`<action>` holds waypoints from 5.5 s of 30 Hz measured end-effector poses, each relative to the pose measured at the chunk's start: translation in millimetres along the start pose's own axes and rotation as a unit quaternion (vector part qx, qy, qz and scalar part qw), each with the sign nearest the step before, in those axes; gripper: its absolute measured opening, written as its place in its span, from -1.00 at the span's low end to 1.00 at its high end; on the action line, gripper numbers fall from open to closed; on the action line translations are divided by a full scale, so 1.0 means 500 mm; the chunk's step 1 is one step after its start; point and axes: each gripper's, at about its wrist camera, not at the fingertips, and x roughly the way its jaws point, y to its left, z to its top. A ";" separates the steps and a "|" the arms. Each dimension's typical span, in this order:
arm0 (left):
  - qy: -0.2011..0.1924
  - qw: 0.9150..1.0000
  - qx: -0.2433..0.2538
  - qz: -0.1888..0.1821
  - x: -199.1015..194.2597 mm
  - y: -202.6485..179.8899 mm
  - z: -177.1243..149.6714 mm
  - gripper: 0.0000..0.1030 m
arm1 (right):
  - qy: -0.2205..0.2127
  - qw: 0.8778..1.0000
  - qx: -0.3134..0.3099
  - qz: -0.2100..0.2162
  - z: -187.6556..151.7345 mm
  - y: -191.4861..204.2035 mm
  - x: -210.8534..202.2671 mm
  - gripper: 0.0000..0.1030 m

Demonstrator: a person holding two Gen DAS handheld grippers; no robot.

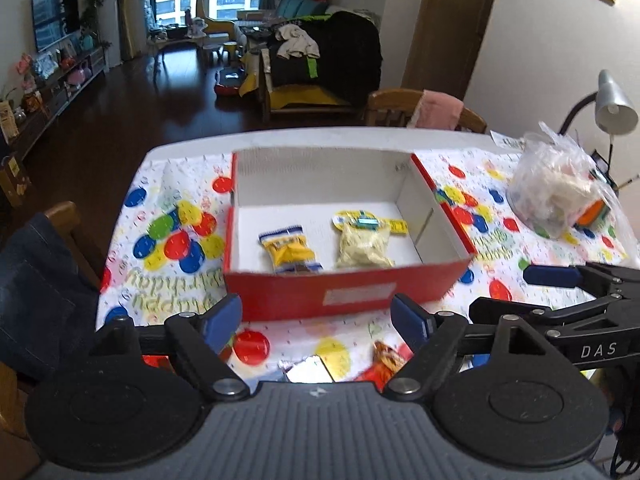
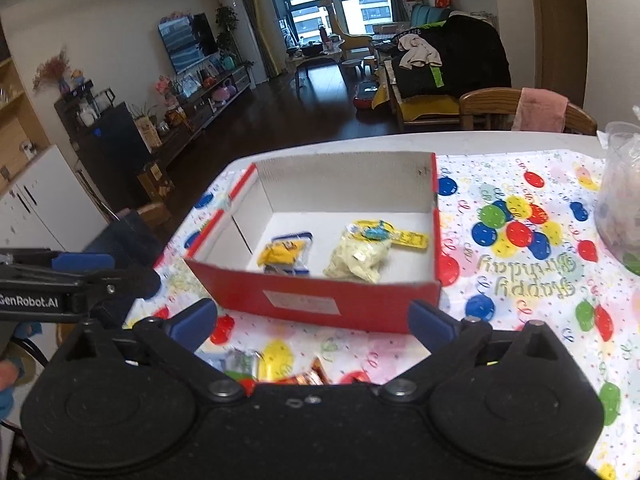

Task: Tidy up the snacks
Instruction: 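Move both tools back from the box toward the remaining snacks, then close the right tool on the black chocolate bar while the left tool grasps the green-cap jelly cup, then lift and carry the chocolate bar and jelly cup over the red box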

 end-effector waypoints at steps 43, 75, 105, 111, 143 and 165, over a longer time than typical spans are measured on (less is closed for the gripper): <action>0.131 0.985 0.069 -0.090 0.187 -0.122 -0.133 0.57 | 0.165 0.877 -0.445 0.076 -0.131 -0.066 0.207 0.43; 0.134 0.972 0.180 -0.074 0.238 -0.158 -0.159 -0.26 | 0.186 0.951 -0.230 0.094 -0.165 -0.112 0.170 -0.40; 0.142 0.987 0.030 -0.068 0.177 -0.070 -0.154 -0.39 | 0.098 0.995 -0.017 -0.014 -0.182 -0.075 0.039 -0.41; 0.116 0.991 0.024 -0.064 0.131 -0.065 -0.138 -0.38 | 0.077 0.997 -0.018 -0.012 -0.169 -0.050 0.008 -0.41; -0.002 0.999 0.027 0.021 0.096 -0.034 0.095 -0.38 | -0.023 0.998 -0.061 -0.024 0.085 -0.023 0.057 -0.41; 0.092 0.994 0.002 0.063 0.329 0.019 0.229 -0.38 | 0.062 0.996 -0.066 -0.026 0.207 -0.083 0.290 -0.41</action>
